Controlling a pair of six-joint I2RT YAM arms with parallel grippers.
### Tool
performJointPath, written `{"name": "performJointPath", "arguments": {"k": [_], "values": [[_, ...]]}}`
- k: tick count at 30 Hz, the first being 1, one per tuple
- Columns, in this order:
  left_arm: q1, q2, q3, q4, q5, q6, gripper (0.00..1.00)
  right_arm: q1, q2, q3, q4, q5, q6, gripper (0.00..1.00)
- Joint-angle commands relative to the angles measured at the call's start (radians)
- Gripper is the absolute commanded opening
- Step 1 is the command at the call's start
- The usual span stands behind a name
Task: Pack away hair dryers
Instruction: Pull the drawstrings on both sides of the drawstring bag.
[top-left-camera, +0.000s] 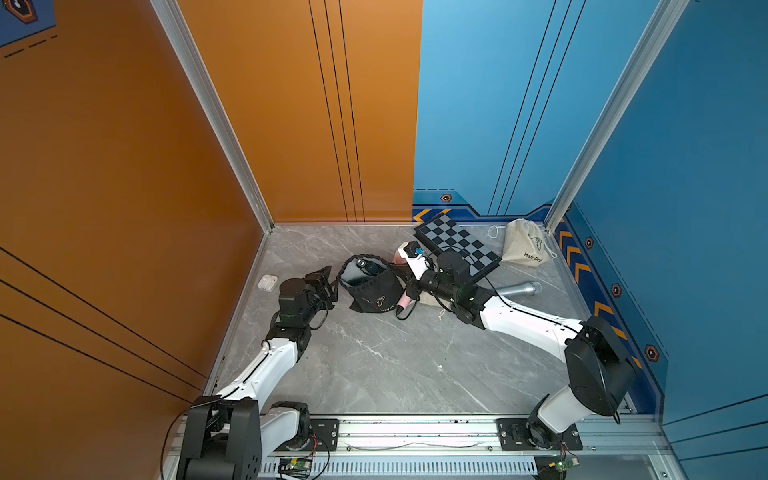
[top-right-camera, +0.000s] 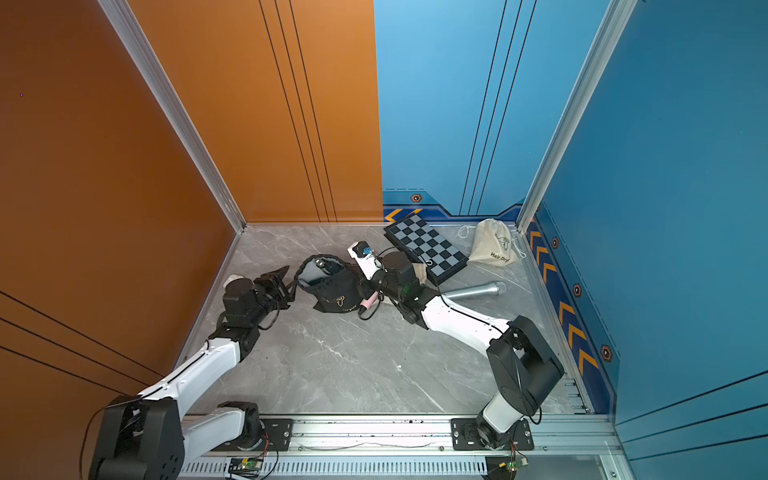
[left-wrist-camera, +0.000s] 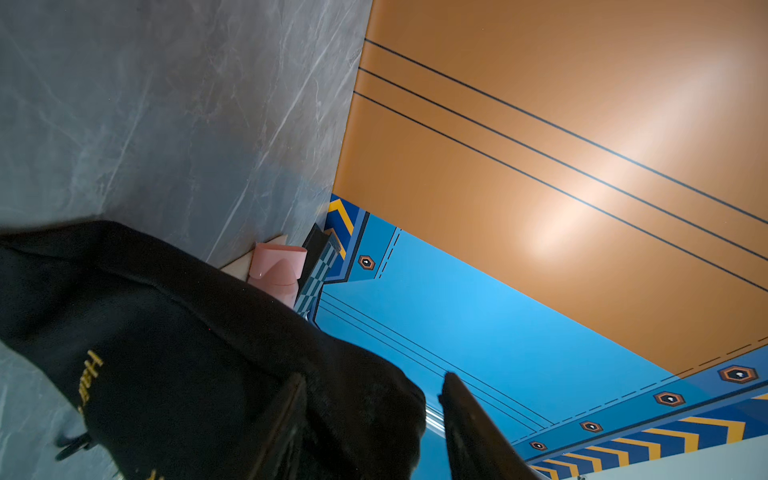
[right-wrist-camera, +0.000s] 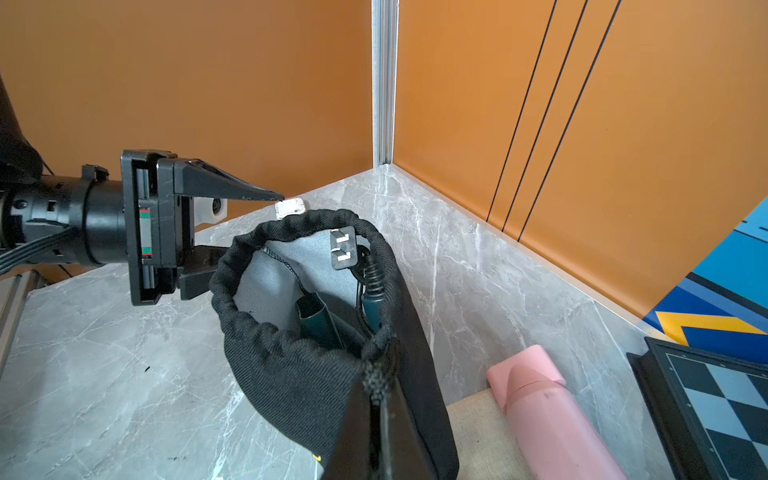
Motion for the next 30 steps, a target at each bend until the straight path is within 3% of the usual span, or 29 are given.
{"name": "performJointPath", "arguments": {"k": [1,8,23,27,30], "values": [[0.016,0.002,0.037,0.021,-0.021,0.016,0.54,-0.002,-0.031,-0.008,0.030,0.015,0.007,0.00],[0.024,-0.009,0.048,0.021,-0.021,0.026,0.53,-0.002,-0.027,-0.008,0.028,0.016,0.010,0.00],[0.019,-0.180,-0.092,-0.090,0.071,0.078,0.55,-0.011,-0.020,-0.004,0.036,0.015,0.028,0.00],[-0.002,-0.211,-0.070,-0.193,0.076,0.186,0.54,-0.012,-0.024,-0.002,0.036,0.016,0.030,0.00],[-0.010,-0.207,0.007,-0.334,0.096,0.378,0.52,-0.012,-0.024,-0.002,0.036,0.015,0.031,0.00]]}}
